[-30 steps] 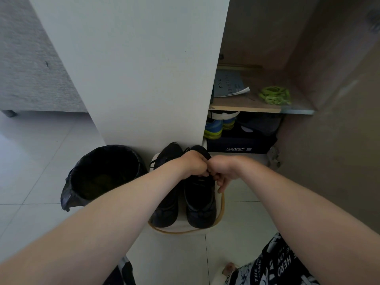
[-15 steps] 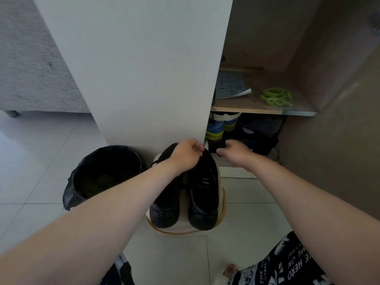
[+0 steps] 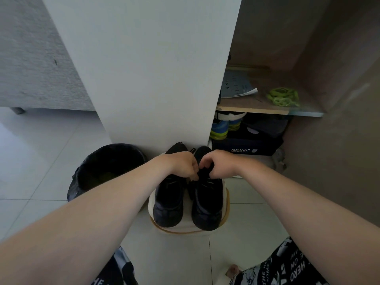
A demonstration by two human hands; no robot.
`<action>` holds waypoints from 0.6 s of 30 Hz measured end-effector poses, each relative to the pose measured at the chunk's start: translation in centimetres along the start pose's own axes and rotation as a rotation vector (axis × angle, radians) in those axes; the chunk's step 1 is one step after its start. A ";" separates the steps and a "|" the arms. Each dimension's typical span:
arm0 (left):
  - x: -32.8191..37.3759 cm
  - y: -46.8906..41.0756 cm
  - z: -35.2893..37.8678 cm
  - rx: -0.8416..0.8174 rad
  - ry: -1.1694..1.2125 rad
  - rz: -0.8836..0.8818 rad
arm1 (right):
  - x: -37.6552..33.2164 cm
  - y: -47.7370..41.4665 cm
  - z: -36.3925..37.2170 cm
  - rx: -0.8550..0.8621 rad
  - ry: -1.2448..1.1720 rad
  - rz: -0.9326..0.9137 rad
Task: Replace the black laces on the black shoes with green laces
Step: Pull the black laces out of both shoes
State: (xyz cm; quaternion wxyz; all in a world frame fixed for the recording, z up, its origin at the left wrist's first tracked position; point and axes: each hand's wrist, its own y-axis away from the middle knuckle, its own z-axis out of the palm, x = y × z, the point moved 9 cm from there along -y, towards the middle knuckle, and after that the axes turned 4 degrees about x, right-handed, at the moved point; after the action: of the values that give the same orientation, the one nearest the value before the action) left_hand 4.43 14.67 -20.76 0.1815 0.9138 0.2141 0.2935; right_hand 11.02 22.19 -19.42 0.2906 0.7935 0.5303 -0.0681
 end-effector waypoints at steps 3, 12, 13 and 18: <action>0.1 0.3 -1.2 0.038 0.047 -0.041 | 0.2 -0.1 0.1 0.010 0.007 -0.008; 1.9 0.9 -3.8 0.268 -0.116 0.109 | 0.0 -0.2 -1.0 0.164 -0.095 -0.019; 2.5 1.1 -4.2 0.323 -0.142 0.137 | 0.2 -0.3 -0.9 0.158 -0.129 -0.007; 3.7 2.0 -7.3 0.572 -0.068 0.179 | 0.9 -0.5 -0.4 0.101 -0.228 0.020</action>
State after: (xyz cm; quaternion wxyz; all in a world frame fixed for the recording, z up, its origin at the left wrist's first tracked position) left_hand 3.24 16.29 -12.63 -0.1028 0.9524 0.2004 0.2054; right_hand 10.85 23.24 -19.68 0.3093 0.7996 0.4816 -0.1816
